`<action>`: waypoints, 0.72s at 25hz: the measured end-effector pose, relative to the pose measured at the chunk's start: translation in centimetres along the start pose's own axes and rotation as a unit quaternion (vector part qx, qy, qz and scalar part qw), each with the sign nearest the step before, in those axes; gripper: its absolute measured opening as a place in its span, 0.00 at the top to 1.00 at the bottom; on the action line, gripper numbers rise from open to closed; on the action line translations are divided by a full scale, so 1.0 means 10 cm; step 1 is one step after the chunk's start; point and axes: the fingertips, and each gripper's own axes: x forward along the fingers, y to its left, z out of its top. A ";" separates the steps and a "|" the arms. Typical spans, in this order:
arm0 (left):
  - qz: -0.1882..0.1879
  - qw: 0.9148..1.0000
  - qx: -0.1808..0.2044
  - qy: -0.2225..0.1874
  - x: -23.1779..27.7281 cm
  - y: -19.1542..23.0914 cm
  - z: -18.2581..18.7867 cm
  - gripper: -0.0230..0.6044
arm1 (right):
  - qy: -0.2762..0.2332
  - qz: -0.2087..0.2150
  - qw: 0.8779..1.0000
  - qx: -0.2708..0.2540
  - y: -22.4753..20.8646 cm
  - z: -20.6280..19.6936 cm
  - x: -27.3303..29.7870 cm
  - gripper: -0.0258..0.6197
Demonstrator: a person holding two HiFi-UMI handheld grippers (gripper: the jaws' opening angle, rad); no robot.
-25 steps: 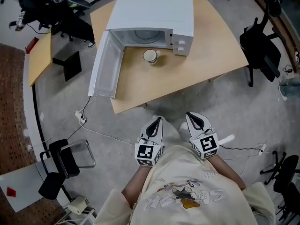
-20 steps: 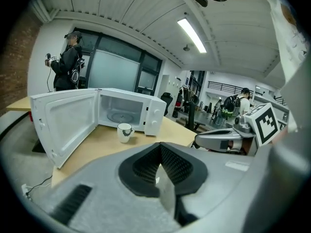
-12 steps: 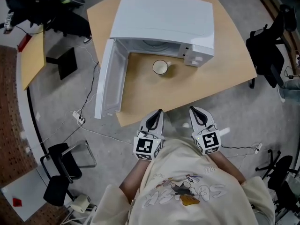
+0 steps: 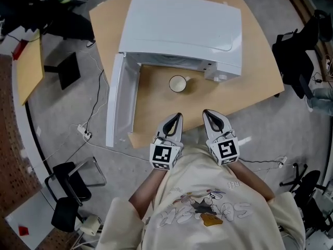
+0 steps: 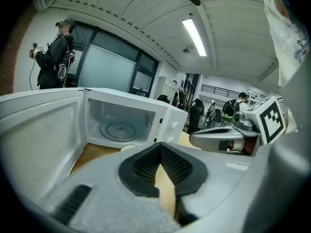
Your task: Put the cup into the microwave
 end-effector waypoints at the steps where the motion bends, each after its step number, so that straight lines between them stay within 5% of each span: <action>1: 0.006 1.000 0.004 0.000 0.05 0.01 -0.01 0.96 | 0.003 0.005 1.000 -0.004 -0.02 -0.01 0.03 0.95; 3: 0.019 1.000 0.009 0.005 0.14 0.03 -0.08 0.94 | 0.013 0.012 1.000 -0.011 -0.06 -0.05 0.07 0.95; 7: 0.062 0.998 0.028 -0.003 0.33 0.17 -0.13 0.64 | 0.012 0.034 0.999 -0.021 -0.13 -0.02 0.15 0.95; 13: 0.149 0.989 0.020 -0.009 0.64 0.60 -0.41 0.34 | 0.030 0.042 0.997 -0.049 -0.29 -0.08 0.21 0.93; 18: 0.191 0.981 0.029 -0.017 0.84 0.81 -0.54 0.23 | 0.028 0.060 0.994 -0.087 -0.29 -0.13 0.30 0.91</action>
